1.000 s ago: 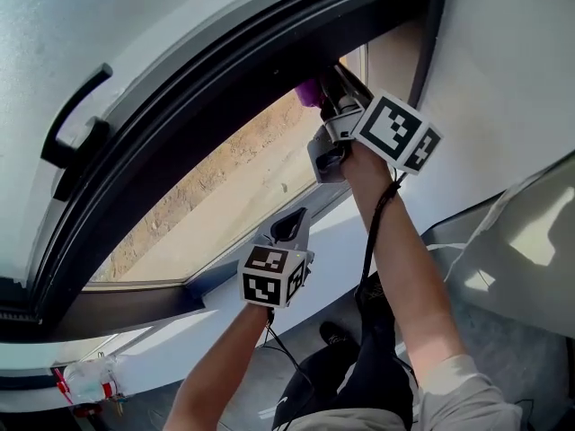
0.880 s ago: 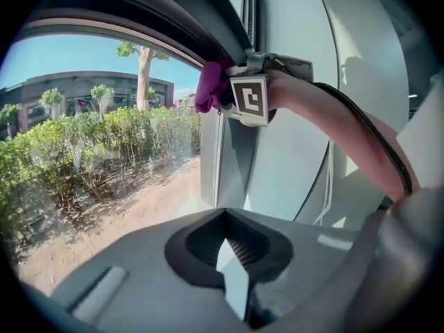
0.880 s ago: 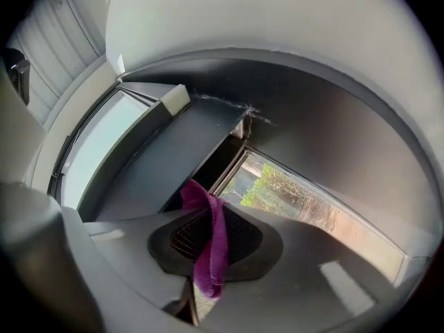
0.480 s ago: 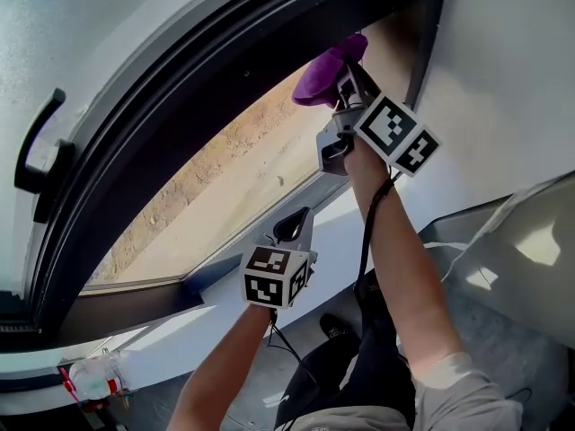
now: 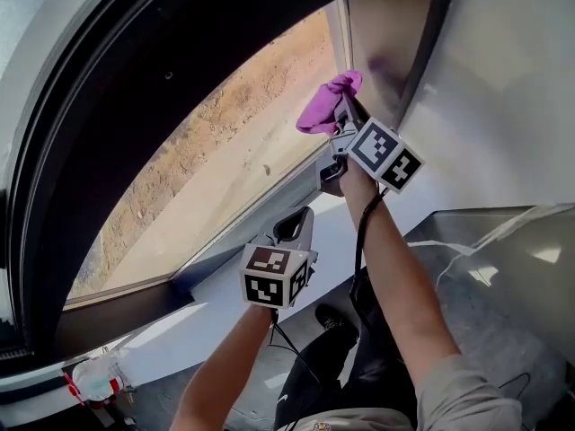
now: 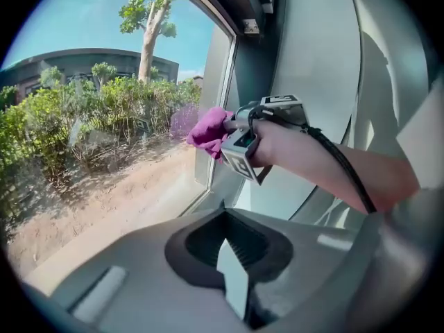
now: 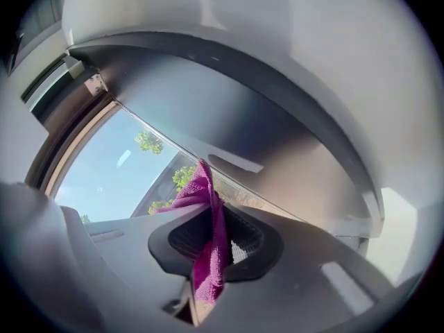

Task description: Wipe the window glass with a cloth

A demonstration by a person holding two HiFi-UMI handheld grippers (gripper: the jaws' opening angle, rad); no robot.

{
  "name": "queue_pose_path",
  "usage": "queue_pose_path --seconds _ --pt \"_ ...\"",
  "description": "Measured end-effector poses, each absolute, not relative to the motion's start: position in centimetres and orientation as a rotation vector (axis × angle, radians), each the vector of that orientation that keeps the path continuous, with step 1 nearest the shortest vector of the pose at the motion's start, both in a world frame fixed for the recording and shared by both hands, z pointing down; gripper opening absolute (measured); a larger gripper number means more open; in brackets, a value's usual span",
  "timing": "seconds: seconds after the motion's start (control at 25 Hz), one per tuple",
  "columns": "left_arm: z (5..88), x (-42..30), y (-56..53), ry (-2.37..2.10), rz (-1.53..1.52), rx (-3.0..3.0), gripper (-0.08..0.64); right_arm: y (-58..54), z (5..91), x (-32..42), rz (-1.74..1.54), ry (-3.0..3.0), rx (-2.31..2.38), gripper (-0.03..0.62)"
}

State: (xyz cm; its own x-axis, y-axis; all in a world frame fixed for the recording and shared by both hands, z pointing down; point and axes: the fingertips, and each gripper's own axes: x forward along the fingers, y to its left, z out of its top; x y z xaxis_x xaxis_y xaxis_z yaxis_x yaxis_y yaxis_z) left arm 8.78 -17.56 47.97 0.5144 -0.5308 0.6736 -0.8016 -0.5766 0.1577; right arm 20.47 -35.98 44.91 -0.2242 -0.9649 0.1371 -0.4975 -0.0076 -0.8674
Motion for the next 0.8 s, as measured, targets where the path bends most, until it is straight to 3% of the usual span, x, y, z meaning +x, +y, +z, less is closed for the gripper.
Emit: queue_pose_path --seconds 0.4,0.8 --pt "54.0 9.1 -19.4 -1.053 0.850 2.289 0.000 -35.8 59.8 20.4 -1.352 1.644 -1.690 0.066" --pt "56.4 9.7 -20.3 -1.049 0.849 2.265 0.000 -36.1 68.8 21.4 -1.552 1.456 -1.942 0.061"
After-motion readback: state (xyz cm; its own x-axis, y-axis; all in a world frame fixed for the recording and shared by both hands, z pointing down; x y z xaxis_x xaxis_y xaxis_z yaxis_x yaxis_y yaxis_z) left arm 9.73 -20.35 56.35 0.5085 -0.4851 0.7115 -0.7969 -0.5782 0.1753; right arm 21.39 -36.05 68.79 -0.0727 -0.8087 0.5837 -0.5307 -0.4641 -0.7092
